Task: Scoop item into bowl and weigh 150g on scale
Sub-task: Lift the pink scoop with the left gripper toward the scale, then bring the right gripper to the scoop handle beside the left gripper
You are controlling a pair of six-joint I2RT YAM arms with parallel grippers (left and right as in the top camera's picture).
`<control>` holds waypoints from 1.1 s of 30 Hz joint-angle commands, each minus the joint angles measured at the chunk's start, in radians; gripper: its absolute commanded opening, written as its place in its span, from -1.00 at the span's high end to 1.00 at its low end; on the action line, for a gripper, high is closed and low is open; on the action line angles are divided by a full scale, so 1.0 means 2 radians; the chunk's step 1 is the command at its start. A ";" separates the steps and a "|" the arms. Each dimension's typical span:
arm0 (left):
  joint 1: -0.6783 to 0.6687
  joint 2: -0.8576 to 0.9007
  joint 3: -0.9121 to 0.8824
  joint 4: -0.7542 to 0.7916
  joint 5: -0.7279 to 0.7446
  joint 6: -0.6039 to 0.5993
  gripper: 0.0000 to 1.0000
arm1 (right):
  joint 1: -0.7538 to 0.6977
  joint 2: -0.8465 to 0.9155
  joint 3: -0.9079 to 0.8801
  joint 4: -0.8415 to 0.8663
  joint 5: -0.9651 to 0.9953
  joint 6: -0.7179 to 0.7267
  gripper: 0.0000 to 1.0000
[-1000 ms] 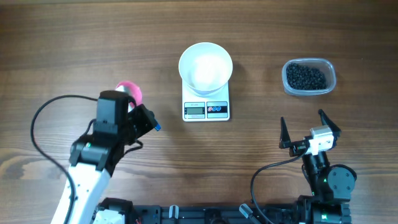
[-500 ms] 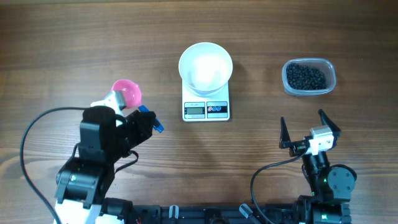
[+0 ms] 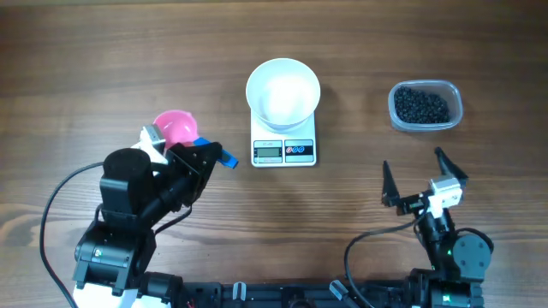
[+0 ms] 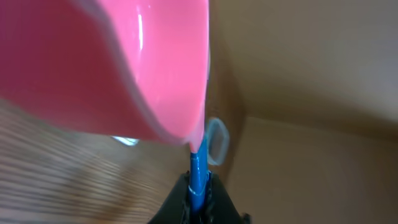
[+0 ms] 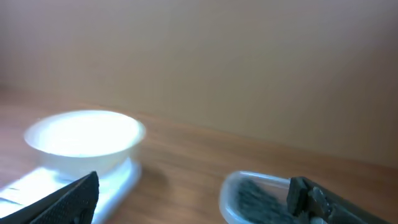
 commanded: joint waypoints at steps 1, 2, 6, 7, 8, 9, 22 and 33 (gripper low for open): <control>-0.001 -0.004 -0.002 0.014 0.031 -0.018 0.92 | -0.001 -0.003 -0.001 0.010 -0.183 0.167 -1.00; -0.001 -0.004 -0.002 0.015 0.031 -0.018 0.92 | -0.001 -0.003 -0.001 0.017 -0.190 0.190 -1.00; -0.001 -0.003 -0.002 0.015 0.046 -0.018 0.92 | -0.001 -0.003 -0.001 0.064 -0.171 0.373 -0.99; -0.001 -0.003 -0.002 0.015 0.048 -0.018 0.92 | -0.001 -0.003 -0.001 0.086 -0.170 0.402 -0.99; -0.001 -0.003 -0.002 0.015 0.048 -0.018 0.92 | -0.001 -0.003 0.000 0.112 -0.170 0.426 -0.99; -0.001 -0.003 -0.002 0.016 0.048 -0.018 0.92 | -0.001 -0.003 0.000 0.142 -0.170 0.457 -0.99; -0.001 -0.003 -0.002 0.120 0.100 0.047 0.92 | -0.001 0.149 0.215 -0.002 -0.195 0.435 -0.99; -0.023 -0.003 -0.002 0.202 0.090 0.063 0.92 | 0.001 0.307 0.281 0.036 -0.338 0.662 -0.73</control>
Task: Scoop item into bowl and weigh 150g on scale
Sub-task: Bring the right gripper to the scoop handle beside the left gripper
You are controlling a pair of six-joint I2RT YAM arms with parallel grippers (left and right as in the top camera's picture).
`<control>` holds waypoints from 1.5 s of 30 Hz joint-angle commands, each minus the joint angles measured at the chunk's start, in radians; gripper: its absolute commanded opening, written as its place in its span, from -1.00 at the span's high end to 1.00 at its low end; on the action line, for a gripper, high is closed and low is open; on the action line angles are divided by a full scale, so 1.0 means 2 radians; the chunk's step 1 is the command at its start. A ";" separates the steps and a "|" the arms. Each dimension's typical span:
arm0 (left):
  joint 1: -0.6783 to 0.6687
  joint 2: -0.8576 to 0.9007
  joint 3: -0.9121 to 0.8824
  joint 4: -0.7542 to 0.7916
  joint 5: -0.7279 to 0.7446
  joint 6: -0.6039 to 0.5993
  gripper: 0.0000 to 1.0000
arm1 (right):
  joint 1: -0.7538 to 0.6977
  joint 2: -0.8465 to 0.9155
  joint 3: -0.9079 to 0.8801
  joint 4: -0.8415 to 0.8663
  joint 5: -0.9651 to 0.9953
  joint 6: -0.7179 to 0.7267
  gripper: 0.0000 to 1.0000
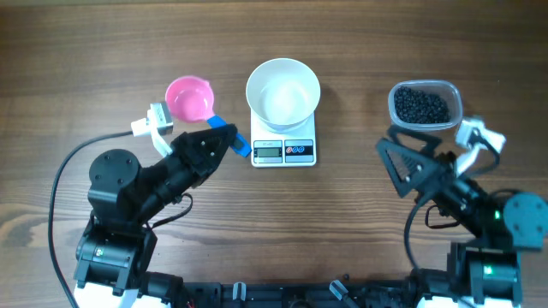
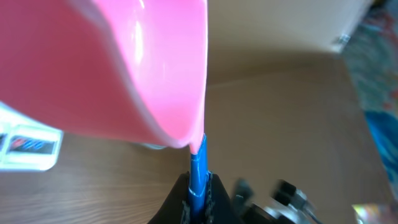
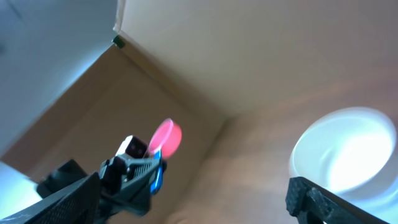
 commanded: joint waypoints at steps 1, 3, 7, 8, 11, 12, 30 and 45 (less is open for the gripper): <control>-0.017 -0.003 -0.001 0.056 -0.013 0.012 0.92 | 0.006 0.037 0.005 0.021 -0.078 0.145 -0.71; -0.022 -0.003 -0.001 0.072 -0.035 -0.003 0.92 | 0.018 0.050 0.005 0.056 -0.101 0.181 -0.68; -0.031 -0.002 -0.001 0.076 -0.074 -0.062 0.92 | 0.066 0.066 0.005 0.181 -0.112 0.263 -0.68; -0.035 0.000 -0.001 0.076 -0.076 -0.075 0.92 | 0.082 0.068 0.005 0.204 -0.103 0.282 -0.68; -0.051 0.008 -0.001 0.082 -0.079 -0.114 0.92 | 0.140 0.069 0.005 0.229 -0.055 0.308 -0.63; -0.057 0.012 -0.001 0.089 -0.080 -0.123 0.92 | 0.159 0.069 0.005 0.227 -0.039 0.307 -0.58; -0.190 0.054 -0.001 0.175 -0.154 -0.133 0.92 | 0.324 0.189 0.005 0.314 0.120 0.307 0.05; -0.206 0.065 -0.001 0.174 -0.212 -0.128 0.88 | 0.324 0.232 0.005 0.329 0.142 0.310 0.32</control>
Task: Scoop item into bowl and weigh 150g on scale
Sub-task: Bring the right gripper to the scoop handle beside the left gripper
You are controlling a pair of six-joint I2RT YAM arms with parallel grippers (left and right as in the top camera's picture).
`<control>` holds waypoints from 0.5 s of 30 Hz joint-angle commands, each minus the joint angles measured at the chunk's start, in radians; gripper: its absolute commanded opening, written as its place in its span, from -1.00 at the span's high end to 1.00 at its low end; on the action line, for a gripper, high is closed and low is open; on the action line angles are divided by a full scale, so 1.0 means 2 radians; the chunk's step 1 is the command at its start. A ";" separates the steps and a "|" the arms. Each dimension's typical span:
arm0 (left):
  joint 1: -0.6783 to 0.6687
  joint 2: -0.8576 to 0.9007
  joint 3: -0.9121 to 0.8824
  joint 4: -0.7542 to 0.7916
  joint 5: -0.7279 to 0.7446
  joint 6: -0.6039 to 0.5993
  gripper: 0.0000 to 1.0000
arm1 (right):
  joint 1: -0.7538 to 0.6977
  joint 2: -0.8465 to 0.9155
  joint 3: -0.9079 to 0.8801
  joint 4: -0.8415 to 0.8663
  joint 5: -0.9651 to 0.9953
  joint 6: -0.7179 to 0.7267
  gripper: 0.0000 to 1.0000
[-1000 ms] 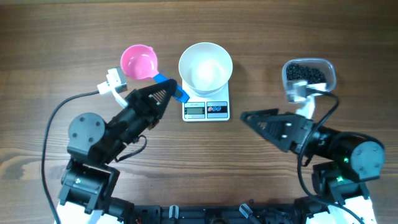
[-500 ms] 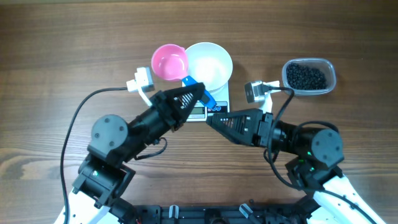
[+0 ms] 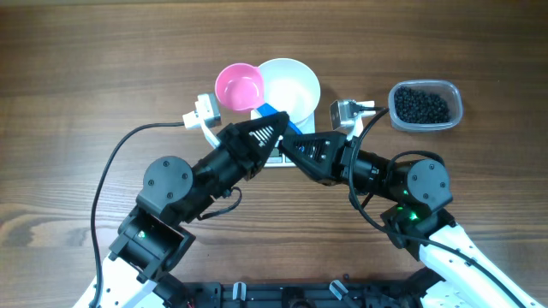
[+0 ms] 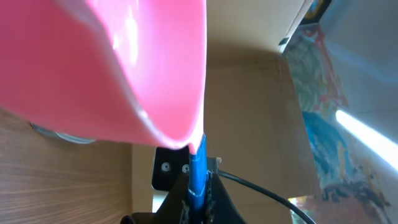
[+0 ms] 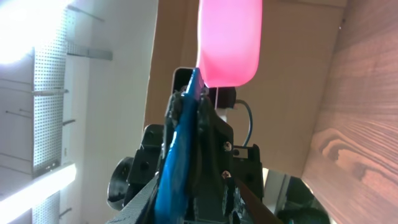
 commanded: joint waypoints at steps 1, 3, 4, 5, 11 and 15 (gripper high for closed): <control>-0.002 0.001 0.000 0.003 -0.041 0.005 0.88 | 0.002 0.002 0.006 0.010 0.020 0.000 0.32; -0.002 0.001 0.000 0.003 -0.049 0.005 0.86 | 0.002 0.002 0.006 0.010 0.024 0.000 0.32; -0.002 0.001 0.000 0.002 -0.052 0.006 0.86 | 0.002 0.002 0.006 0.010 0.026 0.000 0.32; -0.002 0.001 0.000 -0.002 -0.054 0.009 0.86 | 0.002 0.002 0.006 0.010 0.028 0.000 0.32; -0.002 0.000 0.000 -0.016 -0.059 0.029 0.85 | 0.002 0.002 0.006 0.011 0.043 -0.013 0.31; -0.002 0.000 0.000 -0.015 -0.057 0.029 0.85 | 0.002 0.002 0.006 0.011 0.042 -0.013 0.31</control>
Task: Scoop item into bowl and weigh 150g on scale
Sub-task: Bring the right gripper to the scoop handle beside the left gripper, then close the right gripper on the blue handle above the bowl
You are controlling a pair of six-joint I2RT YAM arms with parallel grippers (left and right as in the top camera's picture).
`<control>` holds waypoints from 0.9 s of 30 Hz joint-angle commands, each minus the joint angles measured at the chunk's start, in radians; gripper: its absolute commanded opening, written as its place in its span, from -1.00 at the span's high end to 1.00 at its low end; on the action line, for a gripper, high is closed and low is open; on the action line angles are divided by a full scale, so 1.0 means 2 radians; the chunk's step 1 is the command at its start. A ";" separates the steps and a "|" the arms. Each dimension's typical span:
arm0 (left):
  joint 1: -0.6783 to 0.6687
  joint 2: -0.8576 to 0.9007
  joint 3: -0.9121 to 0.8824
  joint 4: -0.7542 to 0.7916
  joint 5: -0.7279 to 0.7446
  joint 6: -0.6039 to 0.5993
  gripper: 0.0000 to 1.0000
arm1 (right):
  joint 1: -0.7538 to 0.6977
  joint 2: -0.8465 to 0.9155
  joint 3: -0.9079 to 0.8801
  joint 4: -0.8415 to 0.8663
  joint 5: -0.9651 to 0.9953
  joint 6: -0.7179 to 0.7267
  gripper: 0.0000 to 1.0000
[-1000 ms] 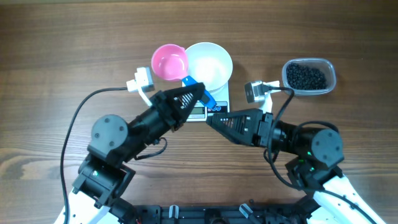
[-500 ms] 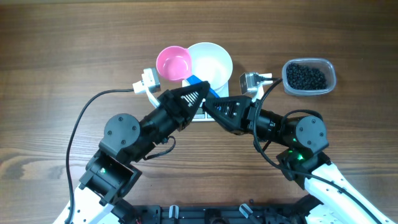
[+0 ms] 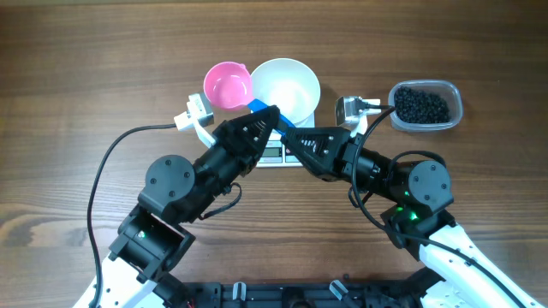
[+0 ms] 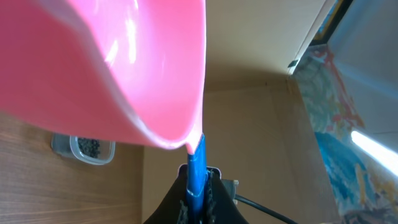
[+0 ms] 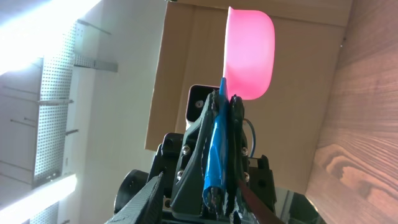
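My left gripper (image 3: 271, 113) is shut on the blue handle (image 4: 196, 163) of the pink scoop (image 3: 227, 85), which is held up just left of the white bowl (image 3: 287, 85). The bowl stands on the scale (image 3: 271, 156), mostly hidden under both arms. My right gripper (image 3: 289, 139) is open, its fingers pointing left at the end of the handle (image 5: 217, 155) and the left gripper's jaws, one finger on each side. The scoop (image 5: 250, 53) looks empty.
A clear tub of black beans (image 3: 425, 104) stands to the right of the scale, and shows small in the left wrist view (image 4: 92, 148). Both arms cross in front of the scale. Wooden table (image 3: 77, 68) all round.
The scoop has shifted a little to the left, off the bowl's rim. In the right wrist view the handle now stands upright between the right fingers. Both grippers keep their states.
The left gripper held the scoop left of the scale while the right gripper stood open near the front right. Then the scoop was nearer the scale and the right gripper below the bean tub. Since then both arms have met over the scale.
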 commanded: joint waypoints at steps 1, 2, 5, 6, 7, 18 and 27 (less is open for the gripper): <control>-0.002 0.000 0.000 0.001 -0.004 0.015 0.85 | 0.002 0.002 0.006 0.004 0.014 -0.011 0.31; -0.002 0.000 0.000 0.002 -0.001 0.015 0.85 | 0.002 0.002 0.006 0.004 0.014 -0.011 0.31; -0.002 0.000 0.000 0.011 0.017 0.015 0.81 | 0.002 0.002 0.006 0.004 0.014 -0.011 0.31; -0.002 0.000 0.000 0.014 0.024 0.015 0.81 | 0.002 0.002 0.006 0.004 0.014 -0.011 0.31; -0.002 0.000 0.000 0.015 0.028 0.015 0.81 | 0.002 0.002 0.006 0.004 0.014 -0.011 0.31; -0.002 0.000 0.000 0.011 0.042 0.015 0.79 | 0.002 0.002 0.006 0.004 0.014 -0.011 0.47; -0.002 0.000 0.000 0.011 0.042 0.015 0.79 | 0.002 0.002 0.006 0.004 0.016 -0.011 0.56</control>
